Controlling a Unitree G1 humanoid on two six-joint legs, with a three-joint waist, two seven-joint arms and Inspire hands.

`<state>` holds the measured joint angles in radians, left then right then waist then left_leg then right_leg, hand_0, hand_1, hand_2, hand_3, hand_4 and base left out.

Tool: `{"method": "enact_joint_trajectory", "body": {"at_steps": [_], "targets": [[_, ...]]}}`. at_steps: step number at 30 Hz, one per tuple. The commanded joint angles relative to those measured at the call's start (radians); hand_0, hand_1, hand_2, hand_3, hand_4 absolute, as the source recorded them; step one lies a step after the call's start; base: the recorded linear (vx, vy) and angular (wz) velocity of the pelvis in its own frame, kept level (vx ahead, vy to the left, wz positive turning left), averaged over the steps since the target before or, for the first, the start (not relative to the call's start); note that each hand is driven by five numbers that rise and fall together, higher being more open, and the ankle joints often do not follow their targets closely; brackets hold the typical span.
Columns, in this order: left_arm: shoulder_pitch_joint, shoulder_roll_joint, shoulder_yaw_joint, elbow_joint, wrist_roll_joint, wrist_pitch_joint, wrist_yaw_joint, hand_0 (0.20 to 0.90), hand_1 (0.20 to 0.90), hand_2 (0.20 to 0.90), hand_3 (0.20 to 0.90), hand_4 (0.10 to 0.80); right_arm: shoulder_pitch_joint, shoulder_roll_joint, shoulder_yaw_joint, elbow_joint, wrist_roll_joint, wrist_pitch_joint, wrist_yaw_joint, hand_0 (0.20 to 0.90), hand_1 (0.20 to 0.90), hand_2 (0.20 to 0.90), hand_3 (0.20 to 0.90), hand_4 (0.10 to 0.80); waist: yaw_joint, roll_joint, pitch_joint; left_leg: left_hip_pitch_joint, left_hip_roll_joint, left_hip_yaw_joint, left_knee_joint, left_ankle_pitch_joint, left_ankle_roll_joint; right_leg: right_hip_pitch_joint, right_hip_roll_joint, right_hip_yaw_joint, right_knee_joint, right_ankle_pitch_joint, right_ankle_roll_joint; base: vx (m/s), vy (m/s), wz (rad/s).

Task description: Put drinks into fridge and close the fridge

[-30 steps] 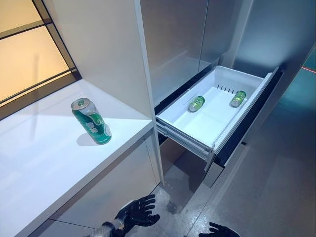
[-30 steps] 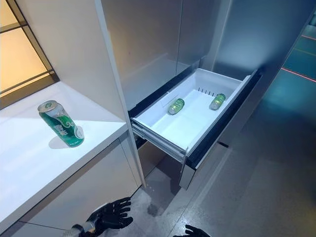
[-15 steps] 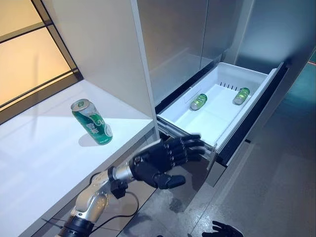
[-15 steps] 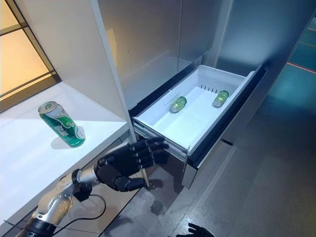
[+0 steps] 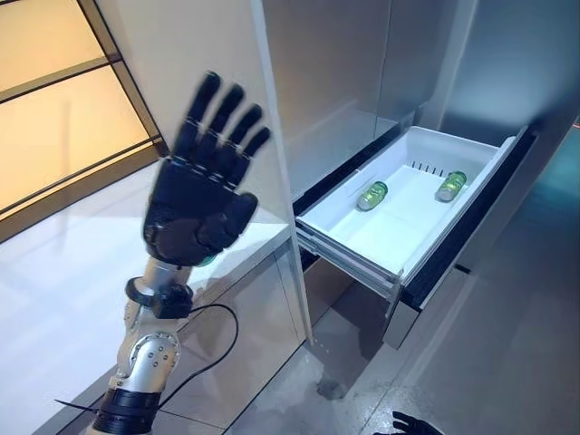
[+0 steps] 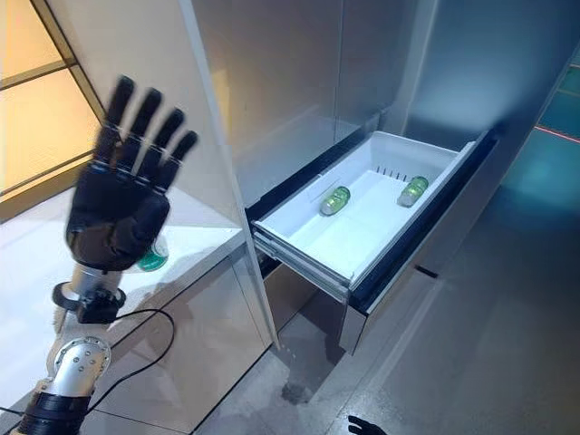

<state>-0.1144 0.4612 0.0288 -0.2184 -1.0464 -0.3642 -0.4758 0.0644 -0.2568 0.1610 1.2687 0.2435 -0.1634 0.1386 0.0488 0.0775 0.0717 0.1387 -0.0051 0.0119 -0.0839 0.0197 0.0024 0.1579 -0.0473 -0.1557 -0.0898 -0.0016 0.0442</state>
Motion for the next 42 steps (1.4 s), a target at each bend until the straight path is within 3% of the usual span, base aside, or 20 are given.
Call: {"method": "enact_joint_trajectory", "body": {"at_steps": [1,4,7,15,27,42], "targets": [[-0.115,0.074,0.100,-0.066,0.200,-0.170,0.235,0.900,0.900,0.900,0.900,0.800,-0.015,0.041,0.040,0.034,0.025,-0.039,-0.013,0.900,0.900,0.900,0.900,0.800,0.007,-0.029,-0.034,0.008,-0.055,-0.025,0.006,-0.099,0.014,-0.032,0.029,0.000,0.073,-0.094,0.018,0.000,0.000,0.00],[-0.116,0.097,0.137,-0.054,0.375,-0.159,0.435,0.900,0.900,0.900,0.900,0.800,-0.015,0.047,0.045,0.035,0.028,-0.037,-0.017,0.900,0.900,0.900,0.900,0.800,0.013,-0.033,-0.039,0.009,-0.055,-0.026,0.005,-0.099,0.015,-0.032,0.033,-0.001,0.079,-0.100,0.015,0.000,0.000,0.00],[-0.109,0.107,0.159,-0.029,0.460,-0.131,0.534,0.900,0.900,0.900,0.900,0.800,-0.020,0.050,0.047,0.031,0.032,-0.027,-0.019,0.900,0.900,0.900,0.900,0.800,0.018,-0.036,-0.041,0.010,-0.053,-0.025,0.006,-0.097,0.015,-0.031,0.034,-0.003,0.084,-0.105,0.012,0.000,0.000,0.00],[-0.100,0.137,0.173,0.054,0.484,-0.045,0.607,0.900,0.900,0.900,0.900,0.800,-0.028,0.043,0.039,0.021,0.035,-0.004,-0.014,0.900,0.900,0.900,0.900,0.800,0.020,-0.037,-0.040,0.015,-0.051,-0.017,0.007,-0.098,0.016,-0.027,0.037,-0.003,0.091,-0.110,0.010,0.000,0.000,0.00],[-0.110,0.168,0.168,0.158,0.389,0.113,0.481,0.900,0.900,0.900,0.900,0.800,-0.035,0.026,0.020,0.008,0.031,0.024,-0.008,0.900,0.900,0.900,0.900,0.800,0.012,-0.032,-0.035,0.026,-0.050,-0.005,0.011,-0.098,0.014,-0.019,0.037,0.004,0.094,-0.111,0.015,0.000,0.000,0.00],[-0.121,0.222,0.168,0.246,0.418,0.202,0.433,0.900,0.900,0.900,0.900,0.800,-0.035,0.016,0.009,0.000,0.031,0.036,-0.002,0.900,0.900,0.900,0.900,0.800,0.004,-0.023,-0.031,0.029,-0.050,0.005,0.015,-0.098,0.015,-0.019,0.034,0.008,0.098,-0.110,0.020,0.000,0.000,0.00]]}}
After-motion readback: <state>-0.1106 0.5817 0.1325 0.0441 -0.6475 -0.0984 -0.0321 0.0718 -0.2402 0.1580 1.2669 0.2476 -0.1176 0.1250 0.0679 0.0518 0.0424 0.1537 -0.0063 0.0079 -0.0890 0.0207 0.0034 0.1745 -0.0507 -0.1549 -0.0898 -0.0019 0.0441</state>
